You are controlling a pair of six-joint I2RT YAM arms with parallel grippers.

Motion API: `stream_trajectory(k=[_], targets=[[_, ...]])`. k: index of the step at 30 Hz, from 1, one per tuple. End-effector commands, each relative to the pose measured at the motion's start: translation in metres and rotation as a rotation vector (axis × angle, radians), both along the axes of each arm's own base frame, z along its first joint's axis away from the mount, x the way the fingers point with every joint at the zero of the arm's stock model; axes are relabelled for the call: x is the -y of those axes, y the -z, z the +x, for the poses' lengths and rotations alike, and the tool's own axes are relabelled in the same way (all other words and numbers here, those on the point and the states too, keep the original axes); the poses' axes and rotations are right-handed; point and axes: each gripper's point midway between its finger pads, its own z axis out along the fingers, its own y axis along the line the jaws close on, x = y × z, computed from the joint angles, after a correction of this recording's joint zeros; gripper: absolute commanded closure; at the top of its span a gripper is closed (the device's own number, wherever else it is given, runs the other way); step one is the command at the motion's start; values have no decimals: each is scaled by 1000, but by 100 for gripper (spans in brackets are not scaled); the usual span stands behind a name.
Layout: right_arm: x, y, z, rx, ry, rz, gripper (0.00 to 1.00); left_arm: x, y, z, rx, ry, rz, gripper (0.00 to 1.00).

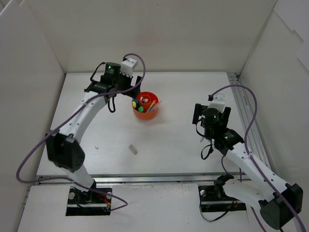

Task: Sort the stationery into containers
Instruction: Place the stationery in the storage box, then pick up the stationery from the center of the board.

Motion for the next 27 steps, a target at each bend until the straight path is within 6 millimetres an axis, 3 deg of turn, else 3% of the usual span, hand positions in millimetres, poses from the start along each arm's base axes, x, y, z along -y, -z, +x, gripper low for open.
stream_trajectory(k=[1,2,4,8,10,13,18,19,21,27], targets=[[1,-10,3,58,45,79,2,-42,-83,-35,101,-345,-208,0],[2,-6,1,46,54,82,2,-44,-49,-51,23,-387,-199,1],[4,0,-2,36,75,105,2,-63,-27,-85,-49,-541,-259,0],[10,10,-15,23,97,122,2,-74,26,-146,-216,-706,-266,0],[12,17,-20,15,95,123,2,-72,57,-177,-313,-732,-232,0],[10,21,-25,12,74,144,2,-50,94,-207,-453,-732,-243,1],[7,30,-29,-7,55,161,2,-15,143,-224,-590,-737,-180,1],[7,30,-29,-12,51,160,2,-8,145,-224,-601,-731,-161,0],[5,32,-29,-22,41,159,2,-6,162,-226,-632,-778,-93,1],[2,36,-29,-45,26,150,2,10,187,-225,-704,-806,-57,1]])
